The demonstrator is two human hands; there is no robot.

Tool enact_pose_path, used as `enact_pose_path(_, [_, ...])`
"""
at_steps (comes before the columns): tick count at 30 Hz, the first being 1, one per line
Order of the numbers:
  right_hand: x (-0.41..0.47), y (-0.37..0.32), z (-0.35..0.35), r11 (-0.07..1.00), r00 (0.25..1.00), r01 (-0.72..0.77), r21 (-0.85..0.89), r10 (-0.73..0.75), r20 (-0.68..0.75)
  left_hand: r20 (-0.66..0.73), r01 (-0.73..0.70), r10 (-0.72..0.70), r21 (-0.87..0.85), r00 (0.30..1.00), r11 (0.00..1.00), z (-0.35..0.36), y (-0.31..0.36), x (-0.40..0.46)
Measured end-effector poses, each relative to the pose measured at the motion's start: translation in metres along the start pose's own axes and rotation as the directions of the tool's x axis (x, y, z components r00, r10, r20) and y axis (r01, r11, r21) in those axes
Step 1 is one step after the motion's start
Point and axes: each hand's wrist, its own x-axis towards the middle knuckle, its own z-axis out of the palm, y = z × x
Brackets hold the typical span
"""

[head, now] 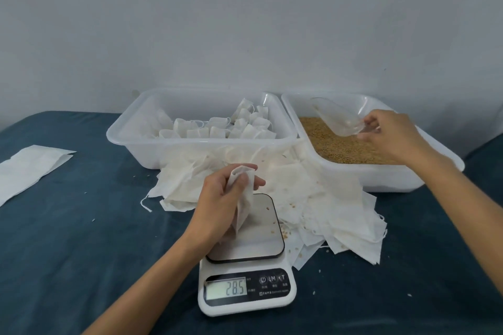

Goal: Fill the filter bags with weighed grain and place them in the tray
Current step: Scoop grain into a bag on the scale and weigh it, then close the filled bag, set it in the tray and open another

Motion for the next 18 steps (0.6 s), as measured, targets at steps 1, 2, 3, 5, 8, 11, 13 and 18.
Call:
enact_pose_path(1, [0.004,0.006,0.004,0.998,0.999,-0.047,-0.048,0.048,0.017,0.001,-0.006,0.006,-0.002,1.0,1.0,0.0,-0.001,0.001])
enact_pose_path(2, [0.008,0.01,0.008,0.993,0.995,-0.084,-0.086,0.087,0.042,0.003,-0.015,0.015,0.002,1.0,1.0,-0.001,-0.003,0.001])
enact_pose_path(3, [0.01,0.012,0.013,0.986,0.99,-0.112,-0.123,0.121,0.07,0.004,-0.028,0.028,0.014,1.0,1.0,-0.001,-0.004,0.002])
enact_pose_path(5, [0.012,0.013,0.022,0.972,0.975,-0.142,-0.186,0.17,0.146,-0.007,-0.062,0.063,0.063,0.998,0.996,-0.001,-0.007,0.002])
enact_pose_path(8, [0.015,0.01,0.03,0.966,0.944,-0.129,-0.224,0.189,0.27,-0.016,-0.075,0.078,0.107,0.997,0.991,-0.002,-0.005,0.001])
enact_pose_path(11, [0.016,0.007,0.031,0.956,0.936,-0.131,-0.264,0.207,0.285,-0.022,-0.069,0.073,0.14,0.997,0.988,-0.003,0.004,0.007])
enact_pose_path(13, [0.011,0.0,0.031,0.963,0.976,-0.111,-0.247,0.153,0.155,-0.093,-0.092,0.112,0.189,0.989,0.978,-0.006,0.012,0.021])
enact_pose_path(18, [-0.024,-0.059,0.046,0.926,0.939,0.241,0.29,-0.147,-0.312,-0.253,-0.078,0.13,0.209,0.959,0.975,-0.026,0.035,0.094])
